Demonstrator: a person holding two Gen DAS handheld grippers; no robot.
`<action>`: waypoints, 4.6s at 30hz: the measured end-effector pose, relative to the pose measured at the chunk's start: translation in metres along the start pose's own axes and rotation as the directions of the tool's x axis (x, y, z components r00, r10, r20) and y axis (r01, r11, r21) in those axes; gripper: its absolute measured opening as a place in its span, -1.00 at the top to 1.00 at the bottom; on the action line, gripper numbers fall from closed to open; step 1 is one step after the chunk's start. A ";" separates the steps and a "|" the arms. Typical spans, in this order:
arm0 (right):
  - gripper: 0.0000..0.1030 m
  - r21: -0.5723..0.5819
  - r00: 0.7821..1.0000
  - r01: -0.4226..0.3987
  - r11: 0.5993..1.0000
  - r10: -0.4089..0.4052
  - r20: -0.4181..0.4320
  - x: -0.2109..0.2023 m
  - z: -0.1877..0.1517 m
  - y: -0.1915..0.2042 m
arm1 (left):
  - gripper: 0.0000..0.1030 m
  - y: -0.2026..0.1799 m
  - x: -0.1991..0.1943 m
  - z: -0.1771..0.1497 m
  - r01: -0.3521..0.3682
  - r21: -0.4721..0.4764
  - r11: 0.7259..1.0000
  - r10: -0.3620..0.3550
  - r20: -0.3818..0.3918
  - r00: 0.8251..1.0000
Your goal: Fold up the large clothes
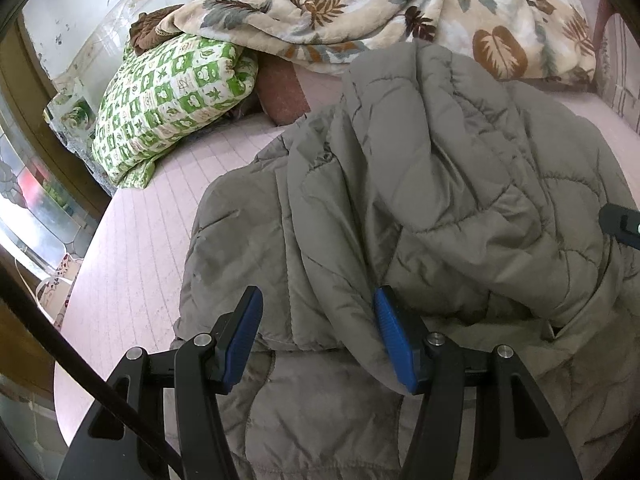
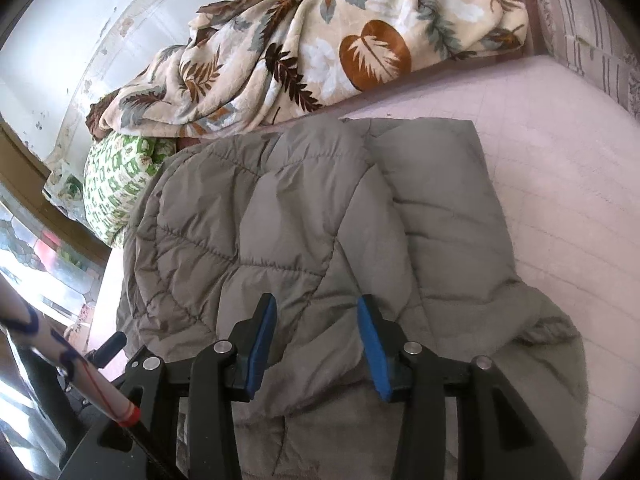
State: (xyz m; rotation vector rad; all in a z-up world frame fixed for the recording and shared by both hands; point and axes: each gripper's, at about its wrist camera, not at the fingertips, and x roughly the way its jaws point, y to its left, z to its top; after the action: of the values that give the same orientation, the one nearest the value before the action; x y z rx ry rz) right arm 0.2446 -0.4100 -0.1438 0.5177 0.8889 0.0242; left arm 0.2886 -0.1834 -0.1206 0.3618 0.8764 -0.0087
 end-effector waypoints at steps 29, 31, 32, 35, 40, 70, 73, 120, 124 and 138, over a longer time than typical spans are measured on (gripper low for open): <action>-0.12 -0.089 0.997 0.044 0.995 -0.049 -0.051 0.018 -0.006 0.006 | -0.13 0.030 -0.025 0.033 0.123 -0.112 0.986 -0.119 0.036 0.992; -0.13 -0.074 0.998 0.037 0.997 -0.041 -0.054 0.019 -0.005 0.004 | -0.13 0.032 -0.022 0.058 0.125 -0.133 0.983 -0.121 0.043 0.992; -0.13 -0.067 0.998 0.034 0.997 -0.037 -0.056 0.019 -0.005 0.003 | -0.13 0.032 -0.021 0.068 0.121 -0.137 0.983 -0.116 0.049 0.992; -0.14 -0.069 0.998 0.029 0.997 -0.033 -0.058 0.019 -0.005 0.003 | -0.14 0.019 -0.003 0.103 0.115 -0.124 0.986 -0.111 0.036 0.993; -0.19 -0.092 0.997 0.019 0.996 -0.026 -0.075 0.025 -0.002 0.004 | -0.14 -0.013 0.062 0.118 0.027 -0.063 0.998 -0.035 -0.131 0.991; -0.31 -0.021 1.000 0.009 1.000 -0.009 0.027 -0.010 0.004 0.003 | -0.16 0.072 0.018 0.019 0.033 -0.158 0.987 -0.049 -0.095 0.994; -0.31 -0.005 0.999 0.015 1.000 -0.015 0.049 -0.024 0.001 0.000 | -0.16 0.092 0.020 -0.015 0.037 -0.199 0.979 -0.065 -0.136 0.989; -0.52 0.255 0.971 0.239 0.937 -0.230 -0.064 -0.177 -0.145 -0.149 | -0.16 0.248 -0.034 -0.255 0.212 -0.552 0.806 -0.358 -0.171 0.918; -0.52 0.314 0.984 0.163 0.935 -0.130 -0.125 -0.162 -0.156 -0.159 | -0.16 0.250 -0.038 -0.261 0.259 -0.574 0.777 -0.410 -0.150 0.900; -0.61 0.343 0.983 -0.011 0.939 0.074 -0.171 -0.158 -0.185 -0.147 | -0.32 0.223 -0.061 -0.297 0.467 -0.628 0.623 -0.616 -0.026 0.787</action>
State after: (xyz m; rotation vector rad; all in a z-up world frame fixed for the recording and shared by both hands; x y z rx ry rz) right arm -0.0222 -0.4976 -0.1875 0.8704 1.0675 -0.0455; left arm 0.0611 0.1105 -0.1793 -0.5338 1.1555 -0.2608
